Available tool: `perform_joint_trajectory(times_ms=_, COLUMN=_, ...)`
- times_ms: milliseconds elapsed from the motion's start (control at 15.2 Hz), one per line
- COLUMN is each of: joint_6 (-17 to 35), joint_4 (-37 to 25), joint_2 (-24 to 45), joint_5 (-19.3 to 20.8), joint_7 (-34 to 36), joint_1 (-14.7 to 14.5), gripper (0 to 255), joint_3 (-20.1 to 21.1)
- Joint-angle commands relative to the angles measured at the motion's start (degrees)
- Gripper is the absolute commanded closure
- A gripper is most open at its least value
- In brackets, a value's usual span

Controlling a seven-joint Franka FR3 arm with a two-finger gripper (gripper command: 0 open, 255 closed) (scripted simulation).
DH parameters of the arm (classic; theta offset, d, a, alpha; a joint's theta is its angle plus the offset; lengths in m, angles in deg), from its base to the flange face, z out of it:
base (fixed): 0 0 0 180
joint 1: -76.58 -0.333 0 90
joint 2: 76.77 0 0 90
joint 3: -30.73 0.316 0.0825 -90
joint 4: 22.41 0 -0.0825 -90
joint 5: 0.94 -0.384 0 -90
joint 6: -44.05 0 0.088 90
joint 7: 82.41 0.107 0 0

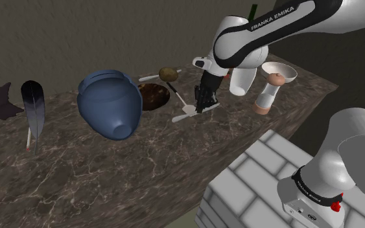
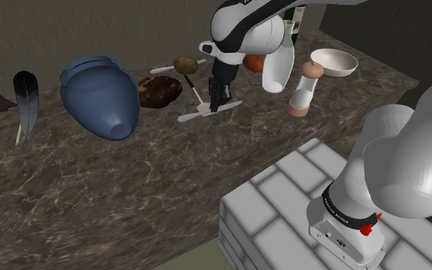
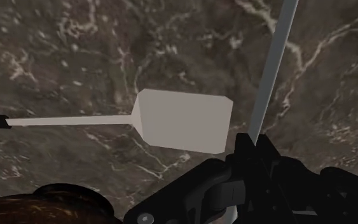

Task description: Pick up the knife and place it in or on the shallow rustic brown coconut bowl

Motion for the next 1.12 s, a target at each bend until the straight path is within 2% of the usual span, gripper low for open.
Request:
perform_joint_trajectory(times_ms=0, joint_6=-1.43, joint_4=-0.49, joint_2=-1.19, joint_5=1.05, joint_7=1.16, joint_1=0.24, gripper=255, joint_3=0.24)
perform_joint_trajectory(times_ms=1056, joint_6=-13.29, joint_4=-7.3, joint_2=-7.51, joint_5=5.99, joint_7=7.49, joint_1=1.57, gripper=255, joint_3=1.74)
